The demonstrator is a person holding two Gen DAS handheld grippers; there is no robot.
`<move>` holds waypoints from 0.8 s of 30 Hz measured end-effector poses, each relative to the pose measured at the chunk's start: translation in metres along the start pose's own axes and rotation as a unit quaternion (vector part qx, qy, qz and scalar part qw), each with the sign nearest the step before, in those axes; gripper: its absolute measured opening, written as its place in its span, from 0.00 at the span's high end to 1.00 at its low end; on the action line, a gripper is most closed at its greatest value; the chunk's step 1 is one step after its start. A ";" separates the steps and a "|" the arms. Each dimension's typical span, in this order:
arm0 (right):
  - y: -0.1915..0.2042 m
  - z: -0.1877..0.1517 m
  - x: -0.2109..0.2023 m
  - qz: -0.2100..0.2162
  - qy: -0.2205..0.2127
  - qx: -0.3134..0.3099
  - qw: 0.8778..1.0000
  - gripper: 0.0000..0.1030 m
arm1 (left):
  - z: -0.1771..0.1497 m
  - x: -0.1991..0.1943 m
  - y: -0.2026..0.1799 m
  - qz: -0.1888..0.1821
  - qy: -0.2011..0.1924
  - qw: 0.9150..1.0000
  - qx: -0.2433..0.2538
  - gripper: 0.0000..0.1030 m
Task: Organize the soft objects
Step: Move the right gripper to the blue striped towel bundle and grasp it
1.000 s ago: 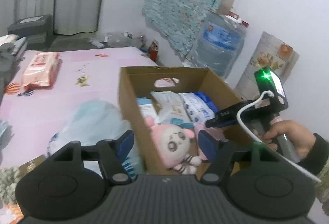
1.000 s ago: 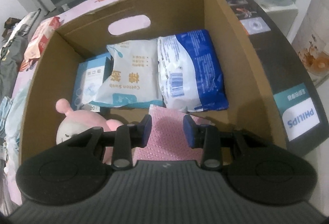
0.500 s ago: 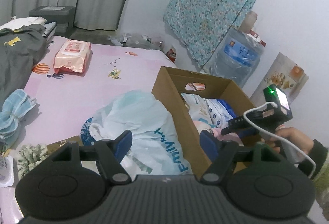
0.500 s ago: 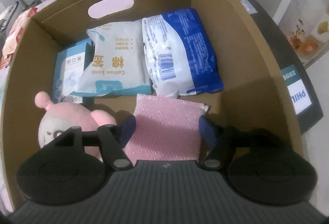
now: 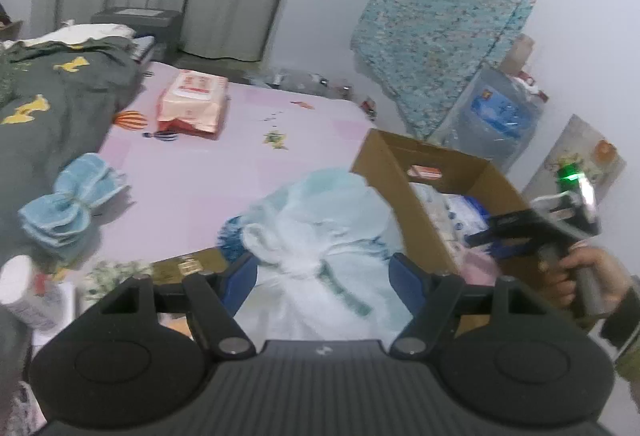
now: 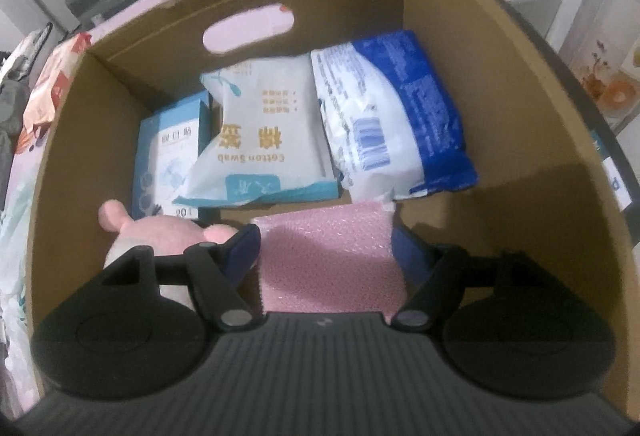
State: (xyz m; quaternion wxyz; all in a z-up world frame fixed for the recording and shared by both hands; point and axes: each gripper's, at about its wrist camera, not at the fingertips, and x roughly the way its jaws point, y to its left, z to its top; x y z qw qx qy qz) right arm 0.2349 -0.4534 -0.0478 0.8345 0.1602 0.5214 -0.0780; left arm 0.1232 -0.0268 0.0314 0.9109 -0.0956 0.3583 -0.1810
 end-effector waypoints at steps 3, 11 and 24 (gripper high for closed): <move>0.003 0.002 -0.019 0.008 -0.031 -0.001 0.999 0.30 | -0.006 -0.007 0.011 0.025 -0.003 1.000 -0.004 0.27; 0.067 0.011 -0.072 0.120 -0.078 -0.051 0.988 0.30 | -0.013 -0.030 0.045 0.124 -0.040 0.991 -0.013 0.27; 0.301 0.009 0.000 0.378 0.176 -0.068 0.906 0.30 | 0.010 0.003 0.086 0.290 -0.028 0.953 0.080 0.23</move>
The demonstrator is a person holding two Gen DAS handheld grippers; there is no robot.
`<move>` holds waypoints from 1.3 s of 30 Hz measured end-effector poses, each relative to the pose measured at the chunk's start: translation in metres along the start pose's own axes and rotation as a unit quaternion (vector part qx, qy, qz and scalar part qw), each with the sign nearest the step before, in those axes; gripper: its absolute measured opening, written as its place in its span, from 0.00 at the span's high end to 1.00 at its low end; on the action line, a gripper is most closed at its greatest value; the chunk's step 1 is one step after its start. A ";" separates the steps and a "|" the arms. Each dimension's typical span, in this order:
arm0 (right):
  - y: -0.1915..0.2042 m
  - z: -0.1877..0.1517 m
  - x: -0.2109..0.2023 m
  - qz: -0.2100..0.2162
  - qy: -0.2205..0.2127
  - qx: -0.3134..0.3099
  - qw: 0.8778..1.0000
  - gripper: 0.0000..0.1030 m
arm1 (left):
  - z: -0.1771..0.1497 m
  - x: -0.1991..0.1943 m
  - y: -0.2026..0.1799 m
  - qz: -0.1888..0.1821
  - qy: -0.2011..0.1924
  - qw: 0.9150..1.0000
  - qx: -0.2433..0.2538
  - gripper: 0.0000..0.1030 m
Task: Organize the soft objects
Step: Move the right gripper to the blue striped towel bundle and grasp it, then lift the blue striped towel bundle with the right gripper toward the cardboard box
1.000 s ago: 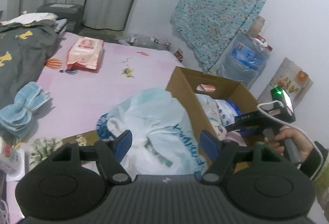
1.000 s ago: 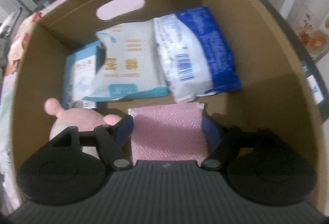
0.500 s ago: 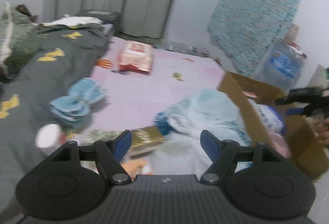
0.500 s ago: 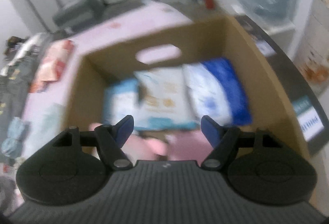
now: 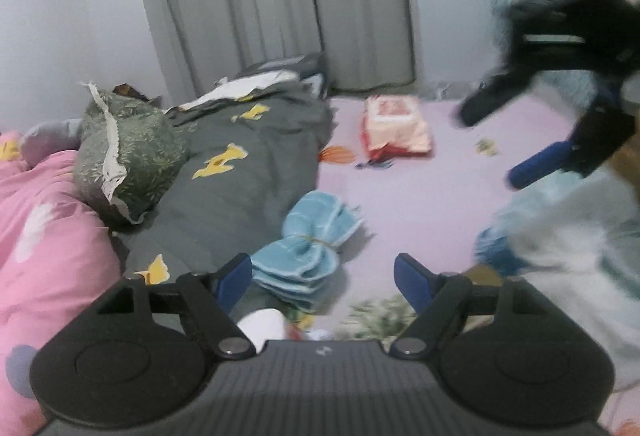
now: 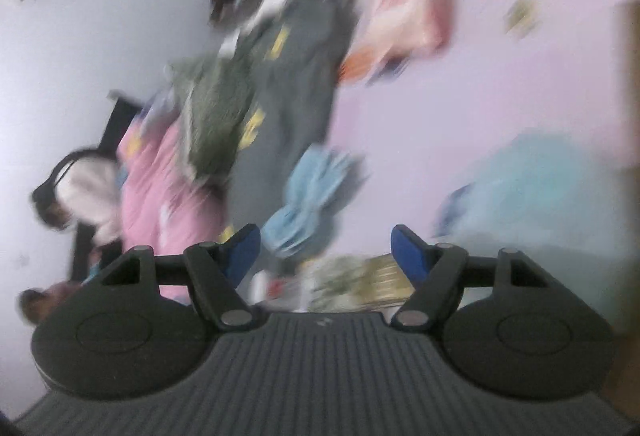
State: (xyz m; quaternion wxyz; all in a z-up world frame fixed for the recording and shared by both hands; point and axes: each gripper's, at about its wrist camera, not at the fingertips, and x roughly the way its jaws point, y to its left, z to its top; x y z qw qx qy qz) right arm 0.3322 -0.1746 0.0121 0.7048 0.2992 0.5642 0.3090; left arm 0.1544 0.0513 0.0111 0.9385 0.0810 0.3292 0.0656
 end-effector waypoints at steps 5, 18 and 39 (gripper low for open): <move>0.012 0.032 0.096 -0.034 0.069 0.031 0.997 0.30 | 0.005 0.040 0.002 0.020 0.030 0.999 -0.001 0.23; 0.000 0.046 0.217 -0.016 0.130 0.062 0.989 0.42 | 0.012 0.114 0.008 0.027 0.091 0.995 0.011 0.28; 0.038 0.028 0.134 0.008 0.058 -0.028 0.998 0.74 | 0.046 0.032 0.012 -0.030 0.026 0.998 -0.046 0.80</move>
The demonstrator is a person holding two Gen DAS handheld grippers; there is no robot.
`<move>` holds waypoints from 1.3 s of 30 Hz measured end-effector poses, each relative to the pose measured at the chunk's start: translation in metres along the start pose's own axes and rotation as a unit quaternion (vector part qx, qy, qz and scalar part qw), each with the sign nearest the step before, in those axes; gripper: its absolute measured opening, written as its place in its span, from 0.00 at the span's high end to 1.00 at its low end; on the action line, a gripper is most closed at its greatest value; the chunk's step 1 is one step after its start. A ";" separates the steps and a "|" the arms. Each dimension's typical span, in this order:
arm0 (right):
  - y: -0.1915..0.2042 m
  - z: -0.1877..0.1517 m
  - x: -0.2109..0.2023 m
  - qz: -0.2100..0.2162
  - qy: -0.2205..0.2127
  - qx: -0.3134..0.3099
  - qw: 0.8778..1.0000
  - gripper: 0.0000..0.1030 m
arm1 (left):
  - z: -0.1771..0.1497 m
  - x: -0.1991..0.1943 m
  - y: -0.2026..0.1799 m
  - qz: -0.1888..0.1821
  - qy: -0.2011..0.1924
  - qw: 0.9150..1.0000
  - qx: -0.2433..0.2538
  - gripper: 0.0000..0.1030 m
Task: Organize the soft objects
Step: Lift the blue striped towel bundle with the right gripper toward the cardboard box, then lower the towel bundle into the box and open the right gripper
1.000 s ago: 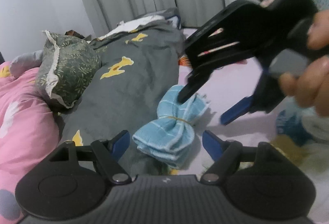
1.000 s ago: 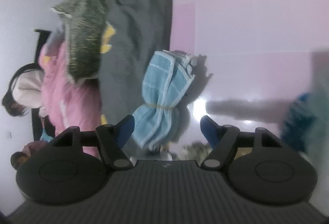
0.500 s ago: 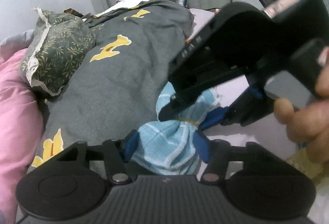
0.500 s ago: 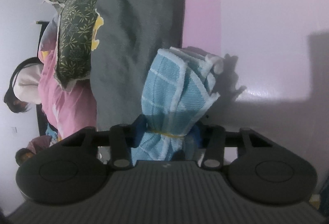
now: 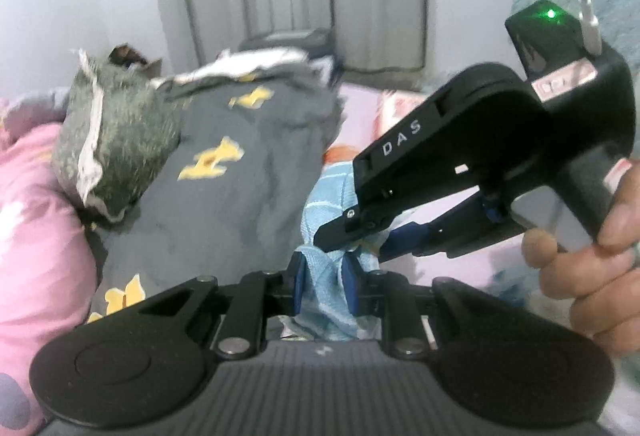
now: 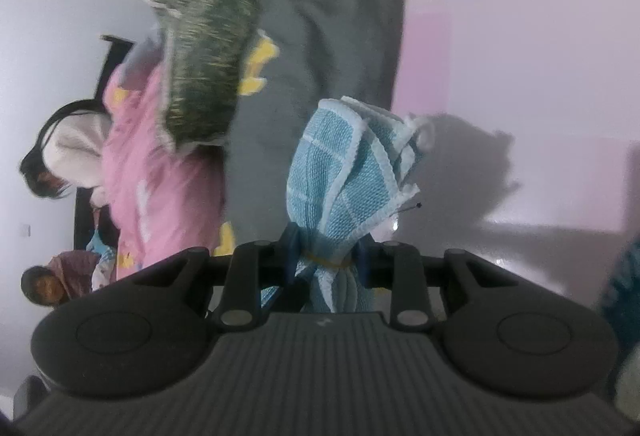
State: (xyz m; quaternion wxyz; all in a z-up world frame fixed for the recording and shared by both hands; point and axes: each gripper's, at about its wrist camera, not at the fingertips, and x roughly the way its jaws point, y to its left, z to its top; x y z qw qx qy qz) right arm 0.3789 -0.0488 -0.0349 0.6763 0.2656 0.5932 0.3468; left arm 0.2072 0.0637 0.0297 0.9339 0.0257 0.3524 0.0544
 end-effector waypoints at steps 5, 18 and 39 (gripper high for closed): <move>0.004 -0.024 -0.063 0.015 -0.035 -0.020 0.999 0.74 | 0.006 -0.050 -0.032 -0.047 -0.043 0.998 0.017 0.80; -0.079 -0.139 -0.256 -0.016 -0.155 0.020 0.988 0.74 | -0.013 -0.119 -0.172 -0.238 -0.053 0.964 0.104 0.60; -0.204 -0.223 -0.370 -0.527 -0.120 -0.062 0.839 0.70 | -0.047 -0.078 -0.152 -0.245 0.027 0.966 0.070 0.33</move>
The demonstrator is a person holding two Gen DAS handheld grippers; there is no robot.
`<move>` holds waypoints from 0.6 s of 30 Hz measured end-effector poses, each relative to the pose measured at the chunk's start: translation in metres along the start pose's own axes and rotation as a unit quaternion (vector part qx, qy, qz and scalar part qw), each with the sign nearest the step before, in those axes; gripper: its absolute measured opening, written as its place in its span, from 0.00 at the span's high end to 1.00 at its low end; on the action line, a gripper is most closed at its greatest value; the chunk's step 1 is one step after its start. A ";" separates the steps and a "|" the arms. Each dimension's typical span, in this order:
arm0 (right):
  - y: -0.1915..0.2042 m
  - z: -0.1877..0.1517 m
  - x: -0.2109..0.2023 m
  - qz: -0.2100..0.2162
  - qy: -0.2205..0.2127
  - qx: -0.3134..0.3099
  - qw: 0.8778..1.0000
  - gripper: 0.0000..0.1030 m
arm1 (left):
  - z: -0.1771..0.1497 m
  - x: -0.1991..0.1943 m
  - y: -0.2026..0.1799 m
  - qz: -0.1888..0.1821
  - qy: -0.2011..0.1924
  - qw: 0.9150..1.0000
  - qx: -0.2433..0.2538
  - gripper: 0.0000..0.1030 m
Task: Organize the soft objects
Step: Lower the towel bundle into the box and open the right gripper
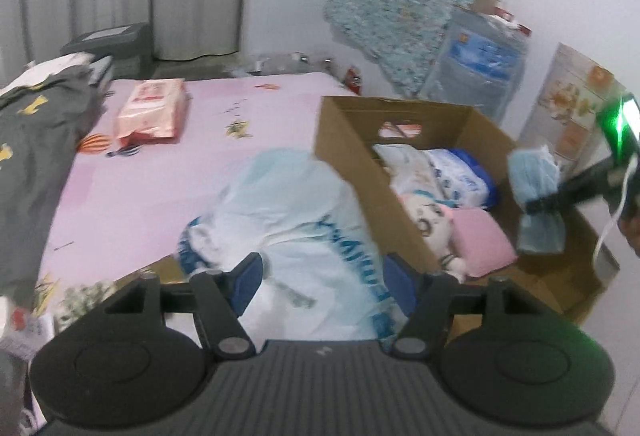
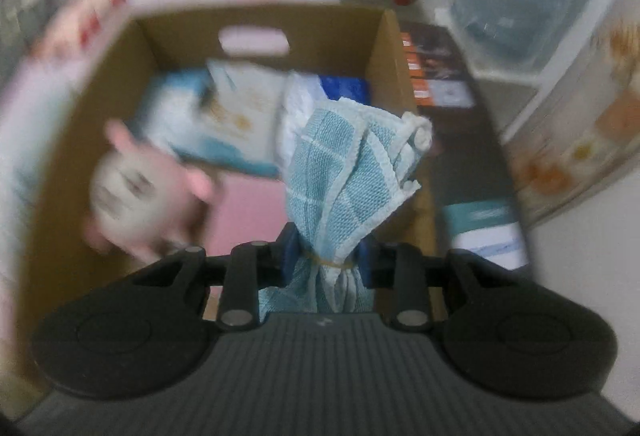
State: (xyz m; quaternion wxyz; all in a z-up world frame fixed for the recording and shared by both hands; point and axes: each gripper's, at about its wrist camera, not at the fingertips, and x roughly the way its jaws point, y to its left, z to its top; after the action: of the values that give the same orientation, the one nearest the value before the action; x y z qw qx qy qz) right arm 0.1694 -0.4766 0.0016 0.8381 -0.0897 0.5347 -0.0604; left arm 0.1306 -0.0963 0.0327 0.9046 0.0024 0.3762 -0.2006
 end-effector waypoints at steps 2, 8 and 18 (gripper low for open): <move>0.017 -0.006 0.009 -0.047 0.003 -0.056 0.997 0.66 | -0.003 -0.005 0.006 0.007 -0.003 1.000 -0.007 0.32; 0.033 -0.008 0.008 -0.065 -0.003 -0.086 0.994 0.59 | -0.008 -0.005 0.022 0.011 0.000 1.000 -0.030 0.31; 0.027 0.007 -0.040 0.049 -0.057 0.030 0.997 0.56 | -0.023 -0.023 0.040 0.040 -0.017 0.998 -0.041 0.27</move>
State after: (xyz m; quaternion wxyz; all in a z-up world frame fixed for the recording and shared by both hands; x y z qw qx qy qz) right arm 0.1587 -0.4414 0.0341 0.8716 -0.0420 0.4875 -0.0302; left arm 0.1151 -0.0477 0.0257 0.9175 -0.0230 0.3681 -0.1489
